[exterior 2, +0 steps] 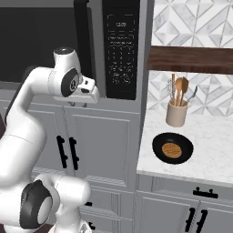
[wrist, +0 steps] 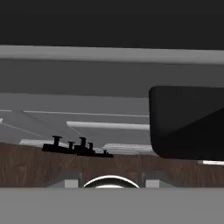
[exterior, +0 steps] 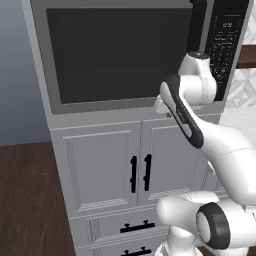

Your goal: Open the microwave, place the bowl with waffle inside the microwave, then close the microwave door and turn it on.

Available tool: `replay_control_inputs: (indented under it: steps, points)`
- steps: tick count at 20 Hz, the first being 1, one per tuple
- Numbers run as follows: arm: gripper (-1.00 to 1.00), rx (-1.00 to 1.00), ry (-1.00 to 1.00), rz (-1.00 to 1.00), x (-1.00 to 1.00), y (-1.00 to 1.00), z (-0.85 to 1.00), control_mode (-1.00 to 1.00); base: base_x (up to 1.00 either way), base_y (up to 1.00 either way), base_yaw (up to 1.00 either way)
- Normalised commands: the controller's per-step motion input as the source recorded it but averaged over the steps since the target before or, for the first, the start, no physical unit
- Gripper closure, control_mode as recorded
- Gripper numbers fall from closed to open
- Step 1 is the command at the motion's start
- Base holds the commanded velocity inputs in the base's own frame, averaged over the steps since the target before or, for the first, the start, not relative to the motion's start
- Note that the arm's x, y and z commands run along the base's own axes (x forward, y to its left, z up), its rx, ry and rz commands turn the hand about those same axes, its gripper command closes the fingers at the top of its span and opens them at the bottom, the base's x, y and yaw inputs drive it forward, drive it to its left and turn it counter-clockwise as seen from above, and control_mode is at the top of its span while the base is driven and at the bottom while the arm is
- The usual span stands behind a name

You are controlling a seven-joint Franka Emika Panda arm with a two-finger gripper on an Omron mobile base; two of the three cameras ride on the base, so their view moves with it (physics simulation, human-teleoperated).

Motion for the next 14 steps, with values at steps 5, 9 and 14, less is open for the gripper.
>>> replay_control_inputs:
  steps: [5,9,14]
  points:
    - [-1.0,0.0,-0.07,0.04,-0.27,0.0,0.07,-1.0,0.0,0.0,0.0]
    - [-1.0,0.0,-0.34,0.05,-0.71,-0.29,0.36,-1.0,0.0,0.0,0.0]
    - [-1.0,0.0,-0.41,0.03,-0.4,-0.18,0.52,-1.0,0.0,0.0,0.0]
